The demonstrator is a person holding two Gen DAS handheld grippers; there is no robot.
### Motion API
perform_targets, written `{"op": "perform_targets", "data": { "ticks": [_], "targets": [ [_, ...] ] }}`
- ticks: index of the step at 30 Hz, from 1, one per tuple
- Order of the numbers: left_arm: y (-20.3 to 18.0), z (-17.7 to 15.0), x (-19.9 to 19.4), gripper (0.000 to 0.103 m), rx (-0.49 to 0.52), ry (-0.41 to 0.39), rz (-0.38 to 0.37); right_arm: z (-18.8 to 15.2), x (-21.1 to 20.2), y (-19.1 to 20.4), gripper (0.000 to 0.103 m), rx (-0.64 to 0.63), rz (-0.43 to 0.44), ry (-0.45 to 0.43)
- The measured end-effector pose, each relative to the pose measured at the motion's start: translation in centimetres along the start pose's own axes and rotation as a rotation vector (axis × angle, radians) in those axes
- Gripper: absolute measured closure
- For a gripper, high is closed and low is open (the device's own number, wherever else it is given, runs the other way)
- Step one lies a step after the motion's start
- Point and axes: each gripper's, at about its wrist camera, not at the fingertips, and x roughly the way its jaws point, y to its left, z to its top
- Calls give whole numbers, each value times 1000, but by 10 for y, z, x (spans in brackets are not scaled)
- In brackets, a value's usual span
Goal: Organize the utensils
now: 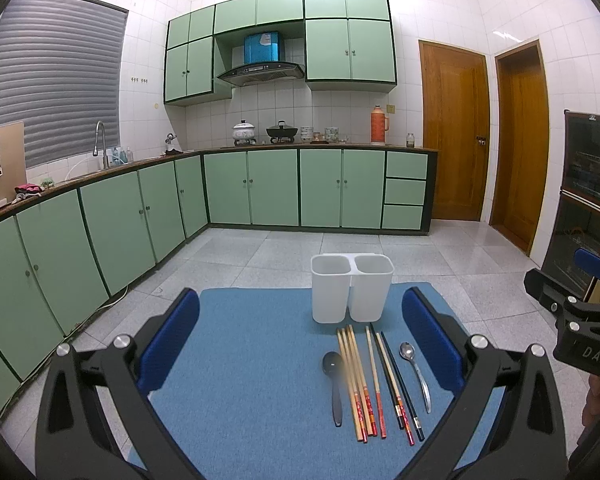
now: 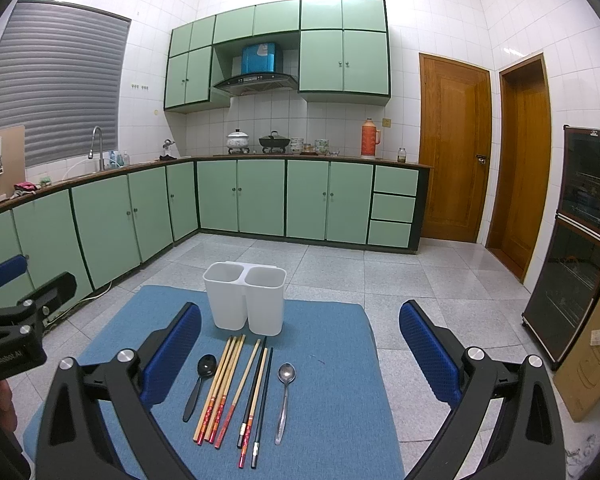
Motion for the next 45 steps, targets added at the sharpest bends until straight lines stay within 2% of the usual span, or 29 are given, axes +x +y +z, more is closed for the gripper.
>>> {"op": "perform_targets", "data": {
  "ticks": [24, 33, 38, 42, 45],
  "targets": [
    [1, -2, 0, 5, -2, 1, 0, 0, 1, -1, 6, -2, 5, 0],
    [10, -7, 9, 5, -7, 28, 7, -7, 18, 4, 6, -2, 10, 23],
    [16, -16, 30, 5, -6, 74, 22, -19, 42, 0, 6, 12, 15, 79],
    [26, -32, 69, 5, -4, 169, 34, -40, 83, -9, 6, 43, 18, 190],
    [32, -46, 103, 5, -10, 254, 24, -57, 117, -15, 10, 54, 18, 278]
  ]
}}
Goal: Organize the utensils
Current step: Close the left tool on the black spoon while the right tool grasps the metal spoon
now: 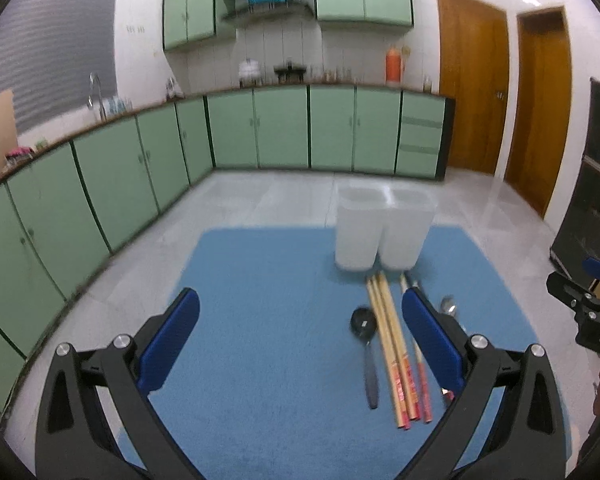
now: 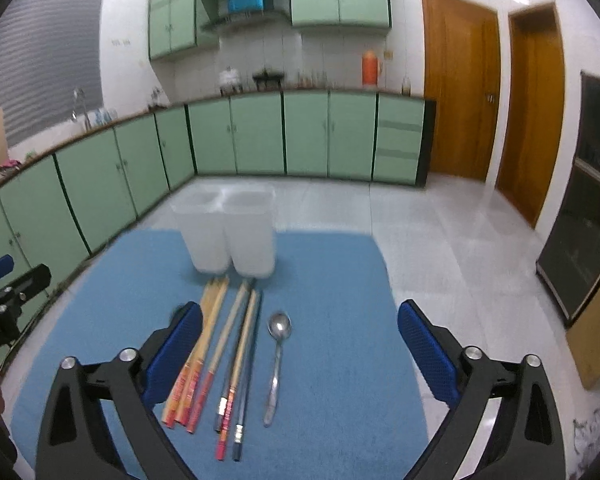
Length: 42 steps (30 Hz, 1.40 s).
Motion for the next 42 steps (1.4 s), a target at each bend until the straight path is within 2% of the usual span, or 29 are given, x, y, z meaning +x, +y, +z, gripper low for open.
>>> {"op": "perform_targets", "data": {
  "ticks": [5, 7, 10, 15, 19, 21, 23, 26, 30, 34, 39, 42],
  "targets": [
    [5, -10, 68, 5, -24, 136, -27, -6, 60, -11, 21, 39, 81, 158],
    [2, -13, 95, 5, -26, 191, -42, -7, 85, -12, 28, 38, 117, 212],
    [-7, -15, 120, 5, -43, 246, -77, -8, 113, -8, 35, 20, 152, 270],
    [-23, -19, 152, 6, -31, 305, -103, -10, 132, -2, 39, -6, 181, 315],
    [-33, -22, 164, 8, -23, 327, -110, -10, 142, 0, 41, -17, 184, 322],
    [-35, -24, 171, 13, -20, 338, -111, -9, 144, -1, 43, -22, 186, 329],
    [-36, -26, 179, 25, -21, 364, -118, -10, 146, -2, 46, -23, 189, 337],
    [-37, -31, 185, 27, -34, 391, -134, -11, 151, -4, 48, -22, 194, 347],
    [-40, -34, 187, 27, -18, 387, -139, -12, 157, -4, 51, -28, 203, 356],
    [-37, -33, 189, 43, -6, 380, -131, -12, 162, -3, 55, -25, 213, 368],
    [-31, -34, 187, 53, -20, 378, -157, -13, 167, 0, 58, -29, 222, 379],
    [-23, -33, 184, 52, -38, 384, -167, -13, 168, 0, 58, -27, 220, 380]
  ]
}}
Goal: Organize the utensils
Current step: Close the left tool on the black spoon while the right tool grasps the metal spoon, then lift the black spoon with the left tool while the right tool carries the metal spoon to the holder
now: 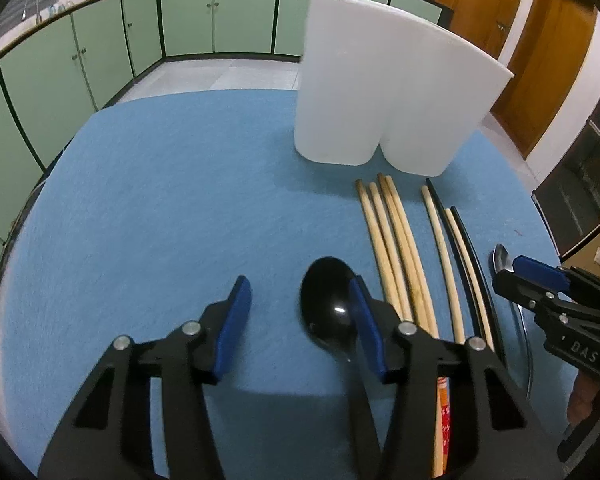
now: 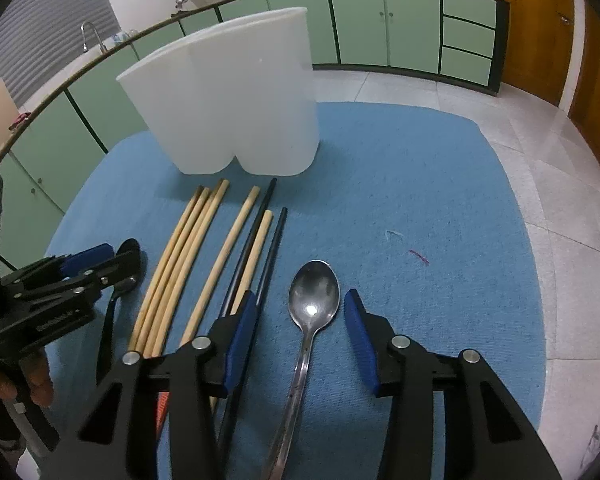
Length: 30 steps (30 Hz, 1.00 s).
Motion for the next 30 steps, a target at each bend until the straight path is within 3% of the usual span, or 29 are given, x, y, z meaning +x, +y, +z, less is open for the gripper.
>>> {"op": "perform_targets", "data": {
  "ticks": [4, 9, 12, 19, 25, 30],
  "targets": [
    [-2, 1, 2, 35, -8, 4, -3, 1, 4, 0, 58, 5, -6, 8],
    [-7, 5, 9, 32, -12, 7, 9, 3, 8, 2, 58, 8, -3, 15],
    [-8, 5, 10, 36, -1, 5, 27, 4, 11, 2, 59, 2, -12, 19],
    [-13, 6, 10, 69, 35, -4, 62, 4, 16, 4, 75, -6, -45, 17],
    [-11, 7, 4, 71, 34, -22, 30, 1, 10, 5, 75, -13, -45, -7],
    [-13, 1, -26, 71, 64, -181, 6, -1, -16, 0, 75, -2, -20, -130]
  ]
}}
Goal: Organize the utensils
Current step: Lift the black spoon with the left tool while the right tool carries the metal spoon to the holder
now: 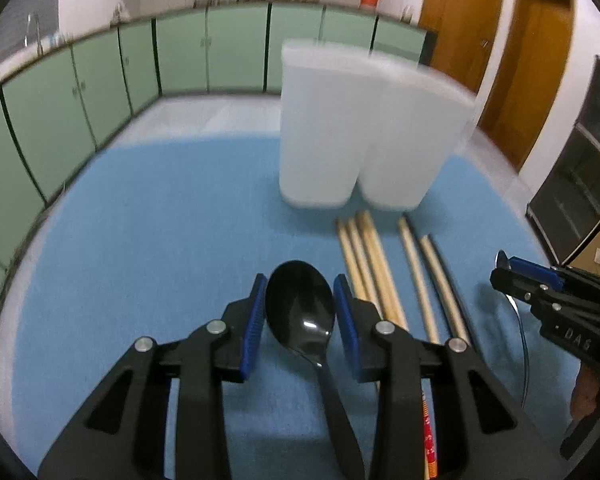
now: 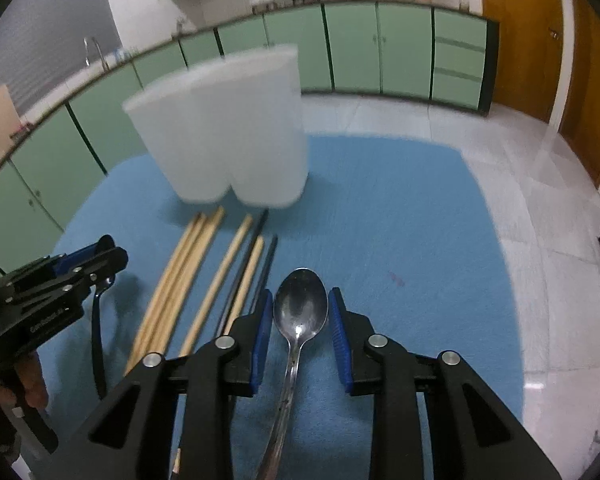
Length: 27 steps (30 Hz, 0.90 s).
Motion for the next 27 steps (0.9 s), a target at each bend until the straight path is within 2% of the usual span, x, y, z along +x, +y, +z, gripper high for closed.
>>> {"op": "perform_targets", "data": {
  "ticks": [4, 14, 21, 27],
  "targets": [
    [-1, 2, -16, 71, 25, -98, 20, 4, -16, 0, 75, -19, 8, -73],
    [-5, 30, -45, 71, 12, -263, 9, 37, -54, 3, 75, -40, 33, -238],
    [-11, 85, -76, 71, 8, -434, 0, 86, -84, 3, 75, -65, 61, -380],
    [-26, 138, -85, 71, 13, -559, -16, 131, -98, 7, 75, -82, 85, -477]
  ]
}}
